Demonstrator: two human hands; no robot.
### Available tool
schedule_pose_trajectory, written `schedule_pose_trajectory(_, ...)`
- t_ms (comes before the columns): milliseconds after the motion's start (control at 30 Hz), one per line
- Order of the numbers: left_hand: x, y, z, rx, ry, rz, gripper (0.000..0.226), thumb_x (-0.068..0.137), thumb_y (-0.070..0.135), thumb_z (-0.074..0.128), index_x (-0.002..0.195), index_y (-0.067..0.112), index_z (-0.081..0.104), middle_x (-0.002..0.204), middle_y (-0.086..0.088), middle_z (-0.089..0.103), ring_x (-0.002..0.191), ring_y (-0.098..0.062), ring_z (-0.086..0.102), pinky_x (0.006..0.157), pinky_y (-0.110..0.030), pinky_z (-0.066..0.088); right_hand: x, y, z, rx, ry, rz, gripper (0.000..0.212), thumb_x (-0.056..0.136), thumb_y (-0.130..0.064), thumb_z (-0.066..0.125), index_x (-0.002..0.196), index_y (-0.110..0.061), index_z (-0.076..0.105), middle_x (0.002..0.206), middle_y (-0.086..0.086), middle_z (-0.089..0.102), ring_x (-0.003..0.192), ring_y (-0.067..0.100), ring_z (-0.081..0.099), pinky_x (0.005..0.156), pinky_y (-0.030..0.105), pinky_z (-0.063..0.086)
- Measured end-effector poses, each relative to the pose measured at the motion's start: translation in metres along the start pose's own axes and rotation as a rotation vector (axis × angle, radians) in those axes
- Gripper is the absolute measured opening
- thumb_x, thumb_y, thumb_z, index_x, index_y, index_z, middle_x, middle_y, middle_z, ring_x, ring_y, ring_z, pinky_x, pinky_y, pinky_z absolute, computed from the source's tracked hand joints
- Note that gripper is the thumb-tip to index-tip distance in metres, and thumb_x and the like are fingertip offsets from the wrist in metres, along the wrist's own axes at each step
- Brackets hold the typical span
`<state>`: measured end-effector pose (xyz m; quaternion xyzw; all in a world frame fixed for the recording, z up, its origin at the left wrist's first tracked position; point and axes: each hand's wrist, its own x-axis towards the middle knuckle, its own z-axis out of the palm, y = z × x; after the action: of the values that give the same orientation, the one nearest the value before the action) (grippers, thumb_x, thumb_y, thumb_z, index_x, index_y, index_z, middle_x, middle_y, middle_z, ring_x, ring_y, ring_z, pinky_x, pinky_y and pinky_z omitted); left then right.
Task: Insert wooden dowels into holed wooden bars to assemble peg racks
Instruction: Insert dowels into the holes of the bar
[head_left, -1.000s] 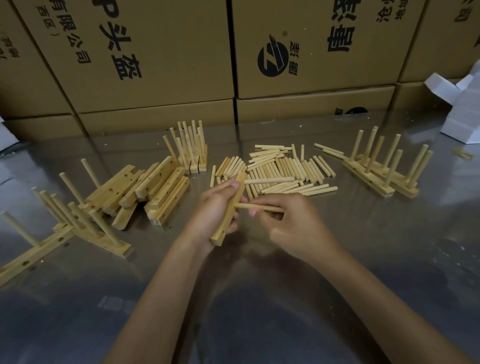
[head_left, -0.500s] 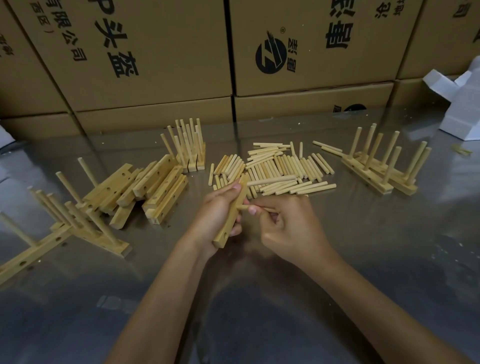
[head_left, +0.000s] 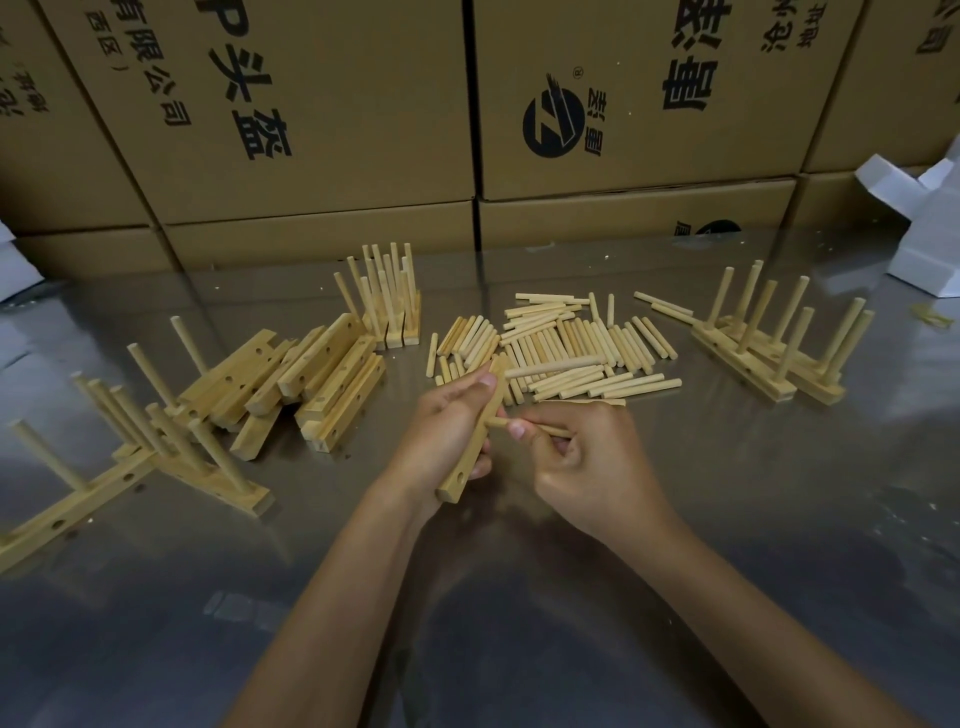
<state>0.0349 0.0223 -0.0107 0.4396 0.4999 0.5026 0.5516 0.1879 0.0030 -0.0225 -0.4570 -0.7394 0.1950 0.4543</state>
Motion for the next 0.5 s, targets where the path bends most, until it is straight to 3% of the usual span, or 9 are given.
schedule_pose_trajectory(100, 0.0004, 0.0005, -0.0001, 0.018, 0.008, 0.018, 0.033, 0.103, 0.029, 0.053, 0.135, 0.026, 0.061, 0.086, -0.008, 0.061, 0.055, -0.013, 0.05, 0.04, -0.025, 0.037, -0.0009, -0.0036, 0.0, 0.022, -0.001, 0.006, 0.016, 0.092, -0.017, 0.063, 0.095, -0.02, 0.079, 0.071, -0.008, 0.07, 0.064, 0.014, 0.062, 0.057, 0.038, 0.051)
schedule_pose_trajectory(267, -0.0021, 0.0021, -0.0006, 0.058, 0.001, 0.056, 0.031, 0.103, 0.029, 0.052, 0.133, 0.032, 0.061, 0.086, -0.007, 0.061, 0.051, -0.009, 0.049, 0.04, -0.023, 0.038, -0.0021, -0.0029, 0.0011, 0.054, 0.006, 0.026, 0.016, 0.092, -0.017, 0.062, 0.094, -0.02, 0.078, 0.071, -0.004, 0.07, 0.067, 0.021, 0.064, 0.059, 0.044, 0.053)
schedule_pose_trajectory(500, -0.0033, 0.0091, -0.003, -0.013, -0.034, 0.011, 0.027, 0.104, 0.026, 0.05, 0.127, 0.033, 0.062, 0.081, -0.005, 0.062, 0.05, -0.009, 0.05, 0.038, -0.022, 0.038, -0.0011, -0.004, 0.0046, 0.105, 0.004, 0.083, 0.012, 0.092, -0.02, 0.065, 0.095, -0.023, 0.076, 0.076, -0.01, 0.07, 0.072, 0.011, 0.064, 0.065, 0.04, 0.055)
